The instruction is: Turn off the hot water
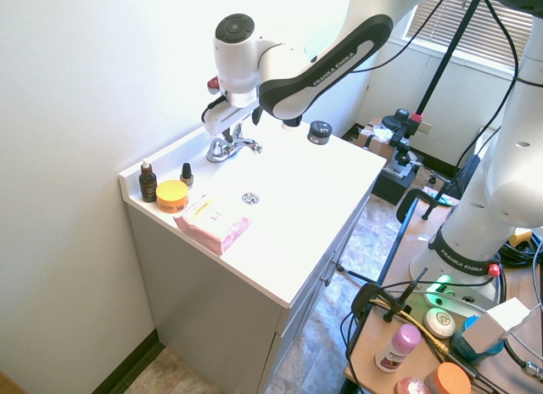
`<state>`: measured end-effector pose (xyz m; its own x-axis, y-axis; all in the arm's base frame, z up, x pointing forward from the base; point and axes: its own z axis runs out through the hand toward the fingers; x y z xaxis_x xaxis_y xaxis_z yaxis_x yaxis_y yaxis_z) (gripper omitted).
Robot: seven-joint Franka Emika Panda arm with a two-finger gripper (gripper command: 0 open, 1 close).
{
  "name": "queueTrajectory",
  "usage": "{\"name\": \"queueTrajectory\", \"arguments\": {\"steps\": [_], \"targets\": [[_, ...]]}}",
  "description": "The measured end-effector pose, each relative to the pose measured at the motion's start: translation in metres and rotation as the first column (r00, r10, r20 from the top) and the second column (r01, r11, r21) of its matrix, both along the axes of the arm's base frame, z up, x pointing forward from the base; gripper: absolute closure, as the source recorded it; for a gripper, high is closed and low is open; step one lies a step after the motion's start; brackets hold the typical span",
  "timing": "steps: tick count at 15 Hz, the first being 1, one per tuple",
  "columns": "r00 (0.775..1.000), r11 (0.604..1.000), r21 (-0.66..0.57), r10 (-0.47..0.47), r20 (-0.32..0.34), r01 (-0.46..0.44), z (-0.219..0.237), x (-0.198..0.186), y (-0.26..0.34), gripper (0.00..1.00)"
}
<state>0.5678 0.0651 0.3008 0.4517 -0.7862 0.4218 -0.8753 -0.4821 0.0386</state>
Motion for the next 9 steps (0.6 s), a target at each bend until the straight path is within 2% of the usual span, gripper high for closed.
{"name": "queueTrajectory", "arguments": {"steps": [2, 6, 9], "targets": [[1.000, 0.999, 0.037, 0.005, -0.013, -0.004, -0.006, 0.000, 0.013, 0.00], [0.998, 0.999, 0.047, 0.010, 0.066, -0.013, -0.010, 0.022, 0.030, 0.00], [0.998, 0.998, 0.058, -0.008, 0.065, 0.004, -0.012, 0.023, 0.028, 0.00]]}}
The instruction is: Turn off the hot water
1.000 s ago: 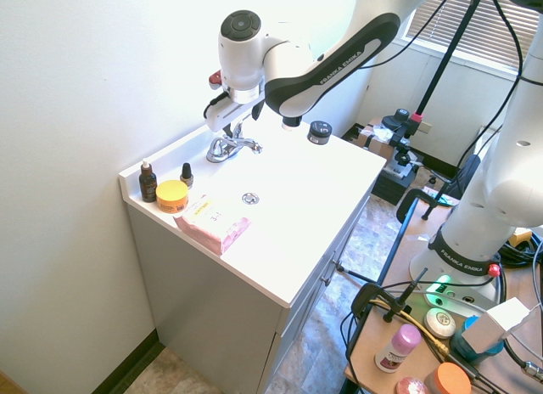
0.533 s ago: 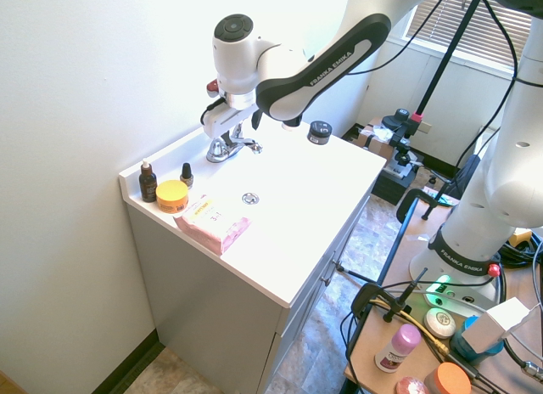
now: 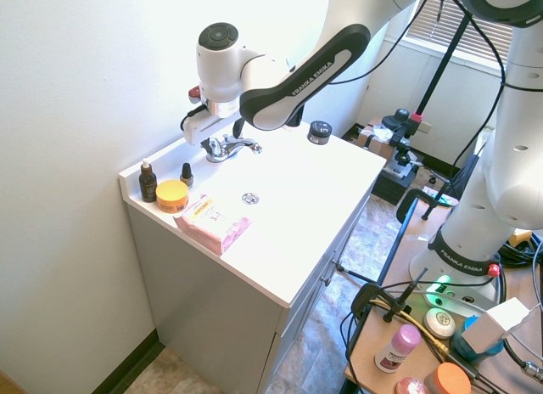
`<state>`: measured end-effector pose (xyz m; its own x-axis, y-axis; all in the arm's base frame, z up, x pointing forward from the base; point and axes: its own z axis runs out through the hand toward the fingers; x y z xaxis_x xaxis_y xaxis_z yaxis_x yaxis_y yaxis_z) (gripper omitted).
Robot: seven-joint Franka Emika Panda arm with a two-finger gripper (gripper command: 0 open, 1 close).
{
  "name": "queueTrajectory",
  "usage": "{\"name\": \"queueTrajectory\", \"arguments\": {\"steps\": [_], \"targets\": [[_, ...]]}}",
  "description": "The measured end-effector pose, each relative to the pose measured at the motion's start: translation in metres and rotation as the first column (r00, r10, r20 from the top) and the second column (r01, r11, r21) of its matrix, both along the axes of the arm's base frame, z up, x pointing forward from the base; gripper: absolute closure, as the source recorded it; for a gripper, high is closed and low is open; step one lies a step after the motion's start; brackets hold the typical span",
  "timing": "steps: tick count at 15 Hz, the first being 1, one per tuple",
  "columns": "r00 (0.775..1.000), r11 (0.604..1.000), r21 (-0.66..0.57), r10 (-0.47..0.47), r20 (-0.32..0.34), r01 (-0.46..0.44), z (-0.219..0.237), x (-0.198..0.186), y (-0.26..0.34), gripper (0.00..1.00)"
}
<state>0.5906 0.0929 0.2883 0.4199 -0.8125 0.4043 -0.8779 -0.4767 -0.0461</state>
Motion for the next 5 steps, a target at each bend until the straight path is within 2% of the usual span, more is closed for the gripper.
{"name": "queueTrajectory", "arguments": {"steps": [2, 5], "targets": [[1.000, 0.998, 0.060, -0.011, -0.029, 0.012, 0.001, -0.017, -0.010, 0.00], [0.998, 0.988, 0.153, -0.006, -0.068, 0.016, 0.021, -0.065, -0.035, 0.00]]}}
